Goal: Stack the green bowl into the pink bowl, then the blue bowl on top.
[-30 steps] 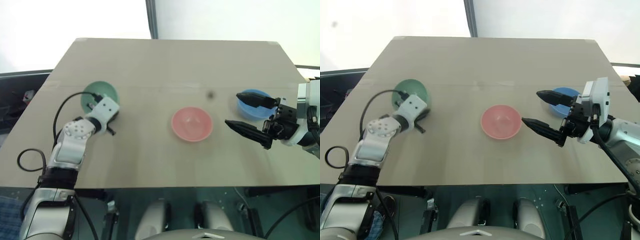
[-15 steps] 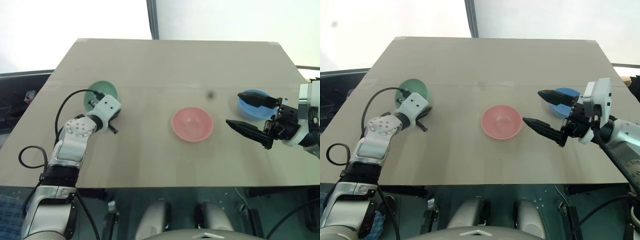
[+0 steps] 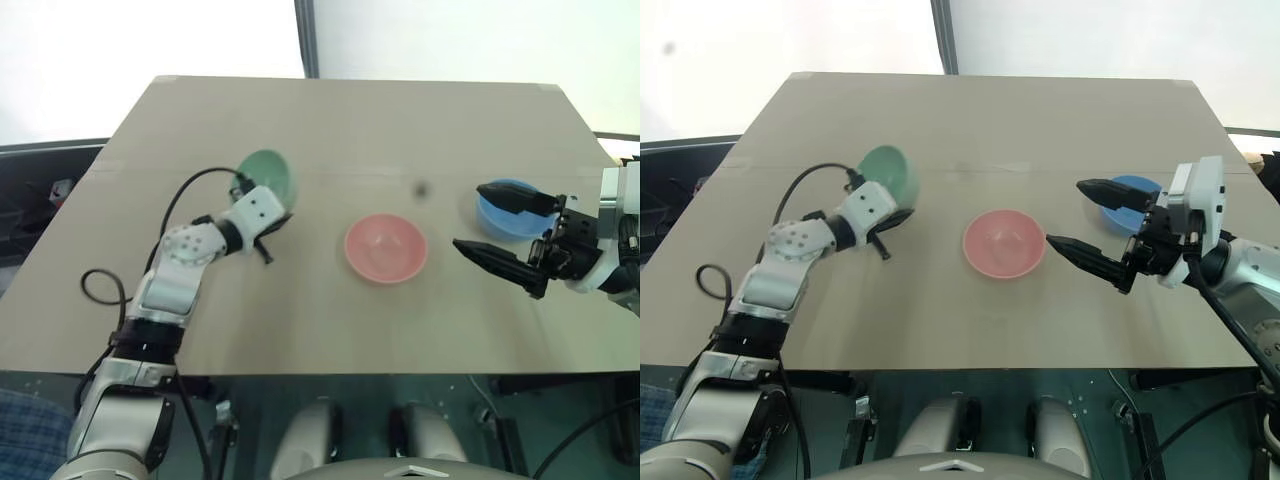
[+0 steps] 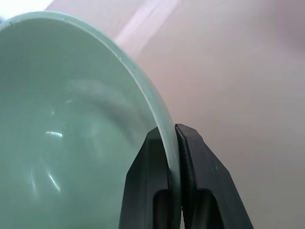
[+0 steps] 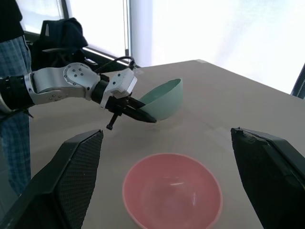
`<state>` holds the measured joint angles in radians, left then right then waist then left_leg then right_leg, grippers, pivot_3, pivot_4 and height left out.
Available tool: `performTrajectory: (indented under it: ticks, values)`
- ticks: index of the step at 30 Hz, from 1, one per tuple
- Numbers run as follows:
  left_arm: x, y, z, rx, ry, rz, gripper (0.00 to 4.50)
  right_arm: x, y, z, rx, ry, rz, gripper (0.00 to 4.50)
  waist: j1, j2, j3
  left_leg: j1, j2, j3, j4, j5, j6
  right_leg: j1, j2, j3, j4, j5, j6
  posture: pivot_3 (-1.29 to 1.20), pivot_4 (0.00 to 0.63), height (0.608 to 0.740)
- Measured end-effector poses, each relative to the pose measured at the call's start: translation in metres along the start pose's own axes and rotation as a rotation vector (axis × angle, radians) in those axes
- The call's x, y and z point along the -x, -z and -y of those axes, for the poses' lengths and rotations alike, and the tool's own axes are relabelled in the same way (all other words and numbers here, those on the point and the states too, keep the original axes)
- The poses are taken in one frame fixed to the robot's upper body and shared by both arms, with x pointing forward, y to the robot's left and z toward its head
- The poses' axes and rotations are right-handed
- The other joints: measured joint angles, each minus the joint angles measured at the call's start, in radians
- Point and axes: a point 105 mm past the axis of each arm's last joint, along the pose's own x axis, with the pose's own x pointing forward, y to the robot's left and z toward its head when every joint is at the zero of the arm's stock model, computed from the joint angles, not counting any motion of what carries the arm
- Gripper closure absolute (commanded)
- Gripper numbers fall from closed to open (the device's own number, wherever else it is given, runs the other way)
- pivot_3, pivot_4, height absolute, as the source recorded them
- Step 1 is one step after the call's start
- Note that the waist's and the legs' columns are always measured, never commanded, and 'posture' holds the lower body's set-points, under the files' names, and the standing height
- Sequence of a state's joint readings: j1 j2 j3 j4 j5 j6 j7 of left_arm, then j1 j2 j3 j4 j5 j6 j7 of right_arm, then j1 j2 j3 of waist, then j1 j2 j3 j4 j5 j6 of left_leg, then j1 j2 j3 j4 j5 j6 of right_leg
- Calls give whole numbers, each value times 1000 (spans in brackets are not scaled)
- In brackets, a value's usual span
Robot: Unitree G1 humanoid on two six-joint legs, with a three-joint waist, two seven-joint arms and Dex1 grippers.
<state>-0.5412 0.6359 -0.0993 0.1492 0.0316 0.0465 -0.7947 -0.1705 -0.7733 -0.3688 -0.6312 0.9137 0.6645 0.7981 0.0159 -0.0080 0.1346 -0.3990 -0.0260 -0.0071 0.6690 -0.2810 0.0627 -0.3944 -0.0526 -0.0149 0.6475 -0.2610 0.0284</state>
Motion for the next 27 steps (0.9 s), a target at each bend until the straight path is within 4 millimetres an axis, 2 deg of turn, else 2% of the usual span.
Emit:
performTrajectory:
  ticks: [5, 7, 8, 16, 19, 20, 21, 23, 26, 27]
  values:
    - [-5, -53, 9, -193, 130, 210, 4468, 1, 2, 0, -6, 2, -9, 0, -2, 0, 0, 0, 0, 0, 0, 0, 0, 0, 1, 0, 0, 0, 0, 0, 150, 740]
    - [-5, -69, 25, -260, 240, 290, 4468, 1, 2, 0, -6, 3, -9, 0, -2, 0, 0, 0, 0, 0, 0, 0, 0, 0, 1, 0, 0, 0, 0, 0, 150, 740]
    - [-4, -79, 40, -313, 332, 341, 4468, 1, 2, 0, -6, 4, -8, 0, -2, 0, 0, 0, 0, 0, 0, 0, 0, 0, 1, 0, 0, 0, 0, 0, 150, 740]
    - [0, -91, 73, -419, 559, 425, 4468, 1, 4, 1, -10, 20, -11, 0, -1, 0, 0, 0, 0, 0, 2, 0, 0, 1, 2, 0, 1, 0, 0, 0, 150, 740]
    - [-3, -89, 77, -465, 609, 419, 4468, 1, 5, -1, -13, 21, -15, 0, 0, 0, 0, 1, 0, 0, 3, 0, 1, 1, 3, 0, 2, 0, 0, 0, 150, 740]
    - [-6, -88, 76, -473, 612, 409, 3699, 1, 5, -2, -10, 20, -15, 0, 0, 0, 0, 1, 0, 0, 4, -1, 3, 1, 3, 0, 3, 0, 0, 0, 150, 740]
    - [-8, -87, 75, -475, 608, 407, 3544, 1, 4, -2, -8, 19, -15, 0, -1, 0, 0, 1, 0, 0, 4, -1, 3, 1, 4, 0, 3, 0, 0, 0, 150, 740]
    - [-14, -90, 73, -474, 583, 421, 2673, 1, 4, -3, -10, 22, -13, 0, -1, 0, 0, 1, 0, 0, 6, -1, 3, 2, 4, 0, 5, 0, 0, 0, 150, 740]
    - [-18, -94, 72, -489, 555, 444, 1596, 1, 4, -2, -10, 27, -12, 0, -1, 0, 0, 1, 0, 0, 6, -1, 4, 2, 4, 0, 6, 0, 1, 0, 150, 740]
    - [-19, -95, 71, -490, 545, 451, 1377, 1, 5, -2, -10, 28, -12, 0, -1, 0, 0, 1, 0, 0, 6, -1, 4, 2, 4, 0, 6, 0, 1, 0, 150, 740]
